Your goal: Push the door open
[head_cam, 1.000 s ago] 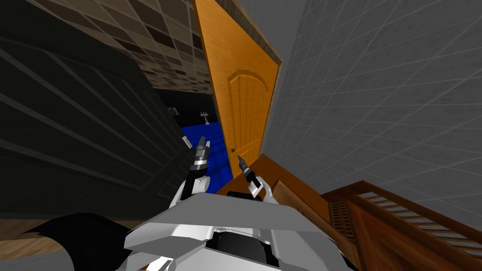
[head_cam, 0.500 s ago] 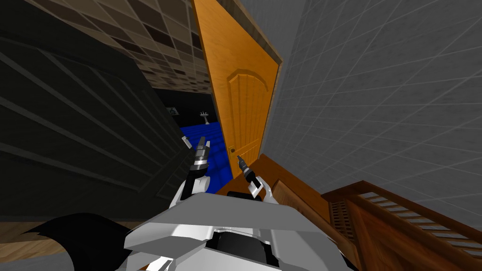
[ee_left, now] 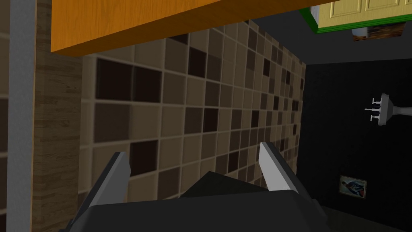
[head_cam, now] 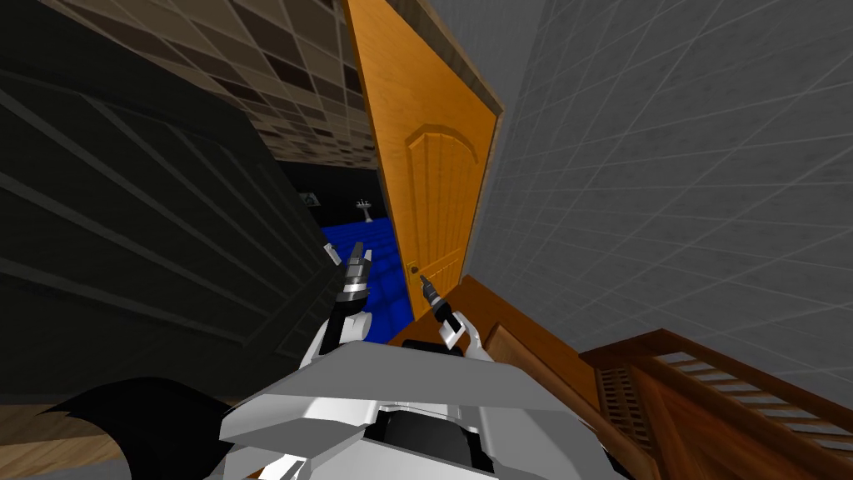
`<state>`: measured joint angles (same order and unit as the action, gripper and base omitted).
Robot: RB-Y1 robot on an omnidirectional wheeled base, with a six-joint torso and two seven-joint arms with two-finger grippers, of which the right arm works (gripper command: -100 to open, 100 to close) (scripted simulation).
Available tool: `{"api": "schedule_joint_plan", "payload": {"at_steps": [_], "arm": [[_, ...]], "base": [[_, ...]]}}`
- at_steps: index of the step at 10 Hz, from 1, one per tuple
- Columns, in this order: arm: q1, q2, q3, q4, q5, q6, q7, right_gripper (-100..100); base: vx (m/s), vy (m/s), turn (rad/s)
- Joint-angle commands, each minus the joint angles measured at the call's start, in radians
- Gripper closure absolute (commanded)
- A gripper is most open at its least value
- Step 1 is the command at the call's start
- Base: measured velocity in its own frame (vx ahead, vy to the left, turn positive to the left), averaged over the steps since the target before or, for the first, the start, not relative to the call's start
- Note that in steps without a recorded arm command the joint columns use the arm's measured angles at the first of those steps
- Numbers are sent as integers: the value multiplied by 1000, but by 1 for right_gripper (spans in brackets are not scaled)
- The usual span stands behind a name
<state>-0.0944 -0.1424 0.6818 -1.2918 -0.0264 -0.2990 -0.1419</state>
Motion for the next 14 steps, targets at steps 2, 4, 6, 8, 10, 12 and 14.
{"api": "schedule_joint_plan", "payload": {"at_steps": [2,4,6,8,10,12,14], "arm": [[-8,11,-11,13,1,0,3,-100],[-16,21,-22,29,1,-1,6,-100],[-17,22,-23,28,1,1,6,-100],[-17,22,-23,28,1,1,6,100],[-17,22,-23,28,1,1,6,100],[-17,22,-23,28,1,1,6,100],[-26,28,-44,37,1,1,12,100]], "base": [[166,120,32],[198,145,46],[123,103,14],[-13,-15,8],[-5,-7,9],[0,0,0],[56,130,-38]]}}
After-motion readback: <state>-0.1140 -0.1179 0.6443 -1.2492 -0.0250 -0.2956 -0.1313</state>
